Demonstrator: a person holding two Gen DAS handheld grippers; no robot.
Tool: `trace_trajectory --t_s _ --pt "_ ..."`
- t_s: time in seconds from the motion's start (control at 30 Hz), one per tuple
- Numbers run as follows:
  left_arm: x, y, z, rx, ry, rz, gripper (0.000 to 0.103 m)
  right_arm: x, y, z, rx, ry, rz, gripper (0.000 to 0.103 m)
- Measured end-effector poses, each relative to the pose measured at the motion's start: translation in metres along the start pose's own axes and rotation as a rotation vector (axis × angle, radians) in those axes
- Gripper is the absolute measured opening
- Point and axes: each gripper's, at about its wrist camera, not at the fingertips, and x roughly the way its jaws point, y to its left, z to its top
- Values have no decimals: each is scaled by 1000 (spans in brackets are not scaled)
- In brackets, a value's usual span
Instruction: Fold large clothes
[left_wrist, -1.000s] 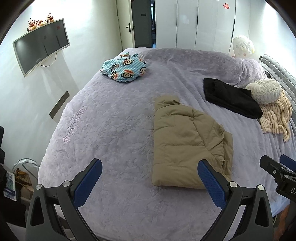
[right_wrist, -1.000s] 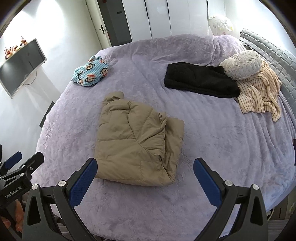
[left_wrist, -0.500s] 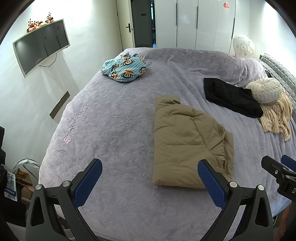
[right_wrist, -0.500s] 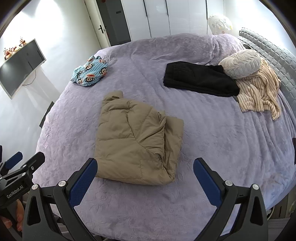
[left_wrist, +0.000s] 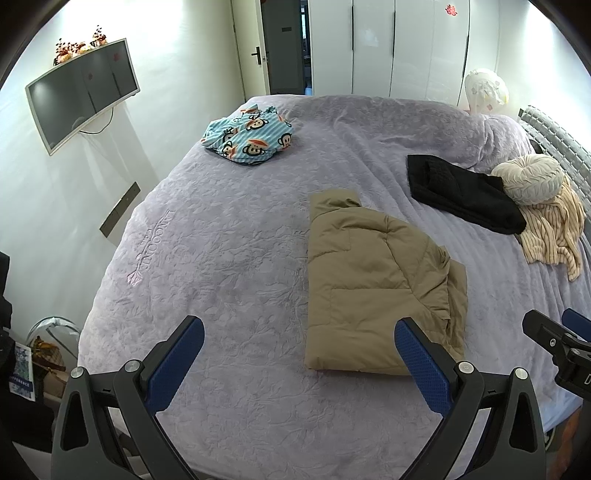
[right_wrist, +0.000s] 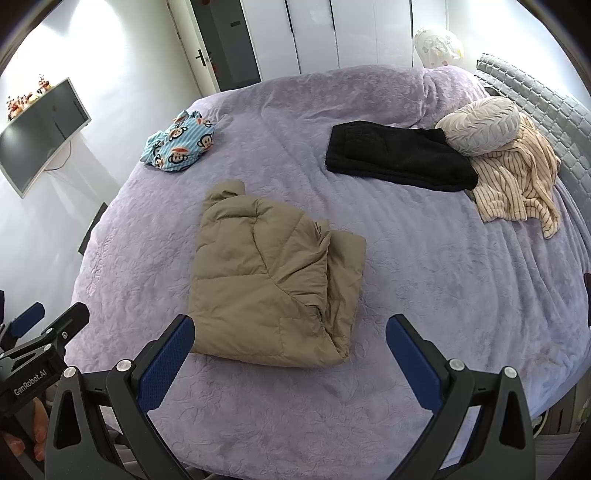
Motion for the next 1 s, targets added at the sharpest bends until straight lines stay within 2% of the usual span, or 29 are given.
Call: trace_trajectory --t_s 1.0 --pt "7 3 1 6 5 -8 103 -1 0 0 3 -3 -2 103"
